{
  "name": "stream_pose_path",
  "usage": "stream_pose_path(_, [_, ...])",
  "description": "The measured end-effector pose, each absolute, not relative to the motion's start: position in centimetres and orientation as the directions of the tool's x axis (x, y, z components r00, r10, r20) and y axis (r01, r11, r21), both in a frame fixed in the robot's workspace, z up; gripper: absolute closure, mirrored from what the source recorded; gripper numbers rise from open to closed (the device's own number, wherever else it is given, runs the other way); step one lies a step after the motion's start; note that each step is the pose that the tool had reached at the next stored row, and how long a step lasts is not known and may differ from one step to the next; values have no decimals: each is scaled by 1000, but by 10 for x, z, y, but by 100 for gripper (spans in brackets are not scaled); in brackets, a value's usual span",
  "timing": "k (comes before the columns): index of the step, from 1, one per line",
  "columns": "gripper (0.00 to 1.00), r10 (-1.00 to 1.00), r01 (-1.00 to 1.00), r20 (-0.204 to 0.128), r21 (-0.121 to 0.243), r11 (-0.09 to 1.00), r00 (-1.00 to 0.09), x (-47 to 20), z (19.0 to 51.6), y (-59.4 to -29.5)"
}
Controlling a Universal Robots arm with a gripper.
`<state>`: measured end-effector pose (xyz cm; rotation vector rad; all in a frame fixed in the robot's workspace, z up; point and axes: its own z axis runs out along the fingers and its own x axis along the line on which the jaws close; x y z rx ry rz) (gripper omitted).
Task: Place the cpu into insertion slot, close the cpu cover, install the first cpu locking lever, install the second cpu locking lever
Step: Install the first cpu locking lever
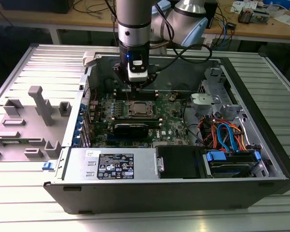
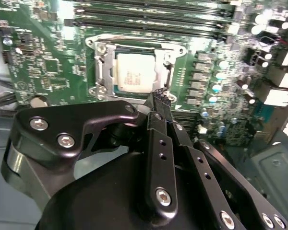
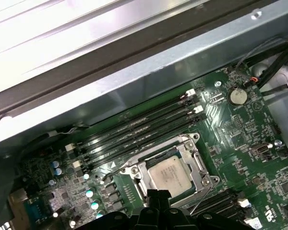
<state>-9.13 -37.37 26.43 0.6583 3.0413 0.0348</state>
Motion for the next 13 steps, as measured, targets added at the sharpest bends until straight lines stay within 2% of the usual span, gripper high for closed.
stream_pose_path(13, [89, 269, 268, -24, 28, 963, -963, -100, 271, -374])
